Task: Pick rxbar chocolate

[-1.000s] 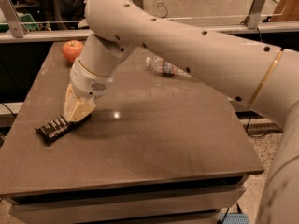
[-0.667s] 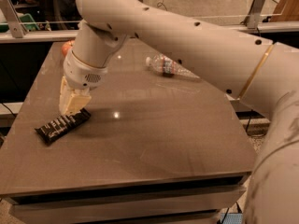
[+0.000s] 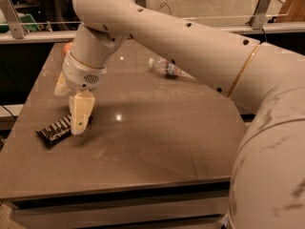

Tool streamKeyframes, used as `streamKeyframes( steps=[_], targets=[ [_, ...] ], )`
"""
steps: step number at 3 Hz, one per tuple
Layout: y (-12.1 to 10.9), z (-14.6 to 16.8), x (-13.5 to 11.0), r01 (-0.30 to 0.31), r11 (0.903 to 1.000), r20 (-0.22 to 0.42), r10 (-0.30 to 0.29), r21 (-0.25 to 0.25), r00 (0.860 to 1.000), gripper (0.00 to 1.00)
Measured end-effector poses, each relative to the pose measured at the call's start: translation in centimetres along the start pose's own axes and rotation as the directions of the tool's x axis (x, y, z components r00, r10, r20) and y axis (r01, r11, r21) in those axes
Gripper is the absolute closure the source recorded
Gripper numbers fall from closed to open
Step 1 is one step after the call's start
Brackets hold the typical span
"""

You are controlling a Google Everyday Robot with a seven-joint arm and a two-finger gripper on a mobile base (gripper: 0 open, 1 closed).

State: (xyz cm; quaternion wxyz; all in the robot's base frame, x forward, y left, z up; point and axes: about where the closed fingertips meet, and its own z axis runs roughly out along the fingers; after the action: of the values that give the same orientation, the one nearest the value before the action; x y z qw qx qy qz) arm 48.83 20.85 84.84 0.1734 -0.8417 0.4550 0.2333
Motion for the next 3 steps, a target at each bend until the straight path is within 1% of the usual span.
streamKeyframes(
  steps=[1, 3],
  targets=[
    [0.1, 0.4, 0.1, -0.003, 1.0, -0.001, 0.003, -0.003, 1.0, 0.0],
    [0.2, 2.5, 1.0, -0.024, 0.9995, 0.015, 0.025, -0.023, 1.0, 0.0]
  ],
)
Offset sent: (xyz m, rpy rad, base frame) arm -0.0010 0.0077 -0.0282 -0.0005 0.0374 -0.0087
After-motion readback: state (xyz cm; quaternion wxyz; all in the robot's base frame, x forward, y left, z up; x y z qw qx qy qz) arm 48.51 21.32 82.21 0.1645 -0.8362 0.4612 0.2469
